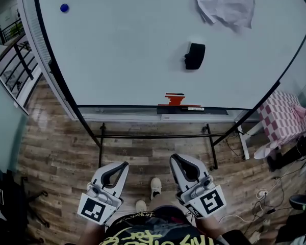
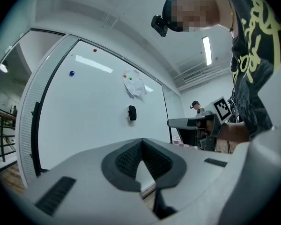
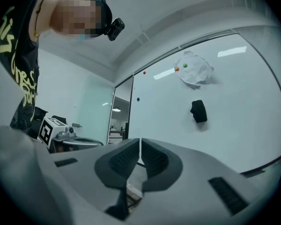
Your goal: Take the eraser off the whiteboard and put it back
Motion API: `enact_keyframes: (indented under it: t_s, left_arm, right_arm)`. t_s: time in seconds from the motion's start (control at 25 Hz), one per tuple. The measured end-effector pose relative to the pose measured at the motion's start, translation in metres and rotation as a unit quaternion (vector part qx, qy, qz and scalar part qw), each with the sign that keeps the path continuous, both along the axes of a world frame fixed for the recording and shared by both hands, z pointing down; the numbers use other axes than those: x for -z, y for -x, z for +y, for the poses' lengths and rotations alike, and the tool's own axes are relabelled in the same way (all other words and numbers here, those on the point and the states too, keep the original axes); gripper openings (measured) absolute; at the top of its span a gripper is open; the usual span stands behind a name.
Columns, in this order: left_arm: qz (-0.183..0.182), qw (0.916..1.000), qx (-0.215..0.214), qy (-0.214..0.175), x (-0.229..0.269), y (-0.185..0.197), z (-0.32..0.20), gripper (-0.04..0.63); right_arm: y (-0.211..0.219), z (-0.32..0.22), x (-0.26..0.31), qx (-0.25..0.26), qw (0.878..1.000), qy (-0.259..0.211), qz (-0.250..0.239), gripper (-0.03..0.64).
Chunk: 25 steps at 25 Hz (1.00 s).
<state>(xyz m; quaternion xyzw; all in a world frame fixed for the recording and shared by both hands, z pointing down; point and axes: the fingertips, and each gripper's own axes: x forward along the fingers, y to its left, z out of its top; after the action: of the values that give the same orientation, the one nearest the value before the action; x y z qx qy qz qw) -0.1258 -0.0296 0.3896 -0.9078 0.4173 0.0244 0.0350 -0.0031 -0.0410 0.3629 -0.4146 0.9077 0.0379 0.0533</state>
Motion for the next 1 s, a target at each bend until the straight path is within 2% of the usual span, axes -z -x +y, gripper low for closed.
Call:
enact_keyframes:
  t_s: [0.16, 0.28, 0.52, 0.68, 0.84, 1.0]
  left_arm:
    - [-0.003, 1.0000, -0.004, -0.002, 0.000, -0.002, 0.004, 0.003]
    - [-0.005, 1.0000, -0.005, -0.001, 0.000, -0.002, 0.006, 0.003]
    - [-0.009, 0.9999, -0.007, -0.006, 0.001, -0.004, 0.009, 0.003]
    - [-0.013, 0.9999, -0.008, -0.008, 0.000, -0.004, 0.010, 0.003]
    - [-0.009, 0.9999, -0.010, -0.010, 0.000, -0.007, 0.012, 0.003]
    - [-0.013, 0.9997, -0.012, -0.015, 0.002, -0.011, 0.012, 0.003]
  right_arm:
    - [0.001, 0.005, -0.003, 0.004, 1.000, -0.002, 0.011, 0.014]
    - [0.006, 0.007, 0.005, 0.009, 1.000, -0.021, -0.002, 0.011]
    - [0.004, 0.010, -0.011, 0.009, 1.000, 0.003, 0.017, 0.011]
    - [0.006, 0.012, 0.002, 0.009, 1.000, -0.023, -0.002, 0.011]
    - [0.002, 0.014, -0.011, 0.004, 1.000, -0.001, 0.017, 0.011]
    - [0.001, 0.015, 0.000, 0.007, 1.000, -0.025, 0.000, 0.011]
